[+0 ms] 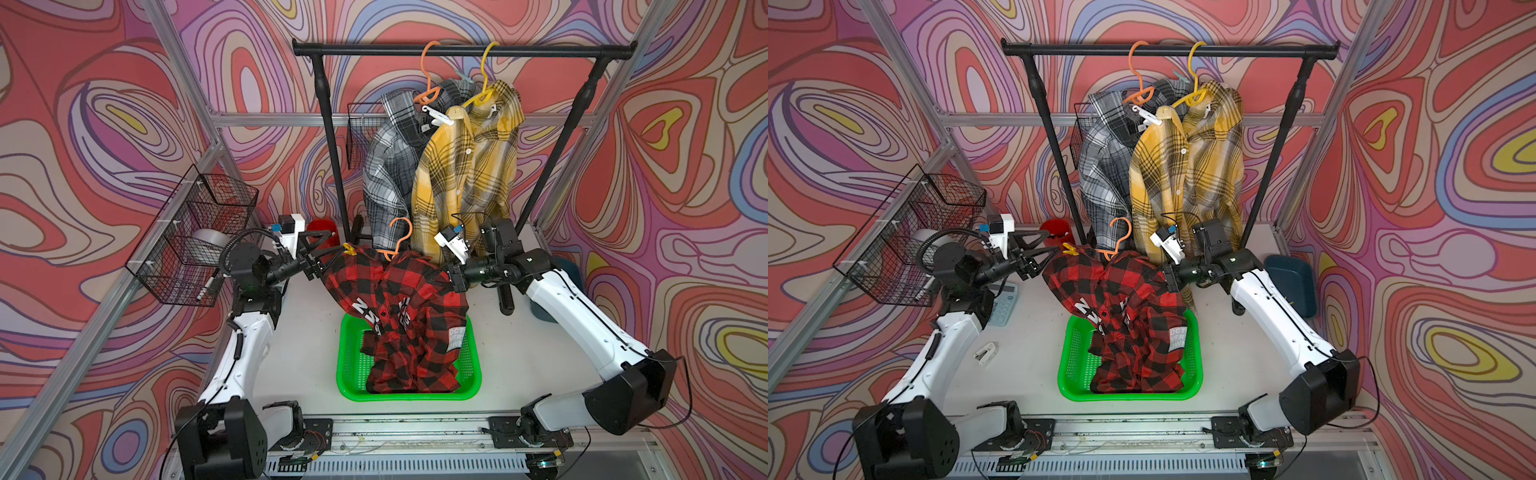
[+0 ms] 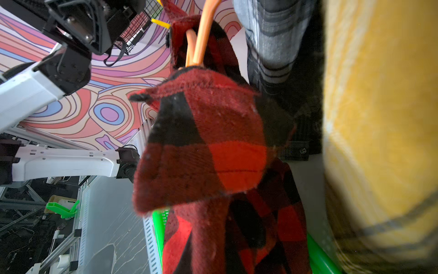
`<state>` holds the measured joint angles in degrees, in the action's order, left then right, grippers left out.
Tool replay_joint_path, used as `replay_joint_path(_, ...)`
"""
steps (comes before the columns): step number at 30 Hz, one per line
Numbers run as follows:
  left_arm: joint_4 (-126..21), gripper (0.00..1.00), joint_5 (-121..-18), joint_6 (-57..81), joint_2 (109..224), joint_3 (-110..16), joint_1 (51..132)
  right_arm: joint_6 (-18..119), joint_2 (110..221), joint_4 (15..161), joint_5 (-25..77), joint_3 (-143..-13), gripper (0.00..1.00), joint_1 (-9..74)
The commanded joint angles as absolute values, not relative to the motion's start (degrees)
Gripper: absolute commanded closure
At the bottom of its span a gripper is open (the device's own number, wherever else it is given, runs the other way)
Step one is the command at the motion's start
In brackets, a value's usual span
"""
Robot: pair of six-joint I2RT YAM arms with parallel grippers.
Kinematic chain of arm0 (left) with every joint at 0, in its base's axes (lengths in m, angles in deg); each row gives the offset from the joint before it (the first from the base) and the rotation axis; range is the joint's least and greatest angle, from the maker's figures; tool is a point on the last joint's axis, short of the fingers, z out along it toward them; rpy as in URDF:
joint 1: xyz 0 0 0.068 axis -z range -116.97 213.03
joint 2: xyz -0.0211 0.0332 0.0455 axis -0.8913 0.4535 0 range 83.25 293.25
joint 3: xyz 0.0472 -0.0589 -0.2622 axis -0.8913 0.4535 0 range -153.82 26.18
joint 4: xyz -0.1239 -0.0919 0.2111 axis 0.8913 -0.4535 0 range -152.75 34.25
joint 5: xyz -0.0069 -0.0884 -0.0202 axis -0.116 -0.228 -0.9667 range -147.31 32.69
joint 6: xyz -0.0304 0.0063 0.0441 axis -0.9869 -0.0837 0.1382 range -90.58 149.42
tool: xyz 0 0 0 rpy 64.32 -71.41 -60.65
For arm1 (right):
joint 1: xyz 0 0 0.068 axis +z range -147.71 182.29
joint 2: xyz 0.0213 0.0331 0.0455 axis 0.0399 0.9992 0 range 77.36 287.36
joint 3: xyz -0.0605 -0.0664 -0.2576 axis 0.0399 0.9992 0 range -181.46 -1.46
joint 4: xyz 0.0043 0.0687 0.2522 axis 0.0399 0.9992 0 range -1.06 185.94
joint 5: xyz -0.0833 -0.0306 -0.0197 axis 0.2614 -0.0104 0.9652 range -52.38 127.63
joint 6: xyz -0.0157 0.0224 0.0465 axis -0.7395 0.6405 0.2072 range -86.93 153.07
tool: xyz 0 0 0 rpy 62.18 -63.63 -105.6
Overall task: Remove the clothespins securing long-sleeve shirts to the hanger
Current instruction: Remove the clamp from the hanger.
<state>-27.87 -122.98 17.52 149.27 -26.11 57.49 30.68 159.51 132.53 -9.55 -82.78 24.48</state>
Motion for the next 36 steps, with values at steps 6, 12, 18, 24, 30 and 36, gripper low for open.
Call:
replay_joint_path(6, -36.2, 0.37, -124.0, 29.8, 149.0, -25.3, 57.7, 30.1, 159.3, 129.5, -13.2, -85.3, 1.00, 24.3)
replay_joint_path(12, -38.4, 0.40, -124.2, 33.4, 149.5, -25.9, 57.7, 30.0, 159.3, 129.1, -14.2, -85.0, 1.00, 24.3)
replay_joint_path(18, -40.4, 0.45, -125.6, 35.5, 150.3, -26.5, 57.7, 29.0, 159.2, 129.9, -14.8, -85.0, 1.00, 24.4)
replay_joint_path(24, -38.3, 0.51, -128.1, 34.8, 151.2, -25.8, 58.0, 28.0, 159.2, 130.7, -16.1, -84.8, 1.00, 24.4)
replay_joint_path(30, -33.7, 0.60, -129.6, 31.9, 152.6, -26.0, 58.4, 27.8, 159.3, 130.9, -15.8, -84.7, 1.00, 24.7)
replay_joint_path(36, -31.8, 0.64, -130.4, 31.3, 153.2, -26.3, 59.0, 27.6, 160.3, 131.6, -14.9, -85.2, 1.00, 25.3)
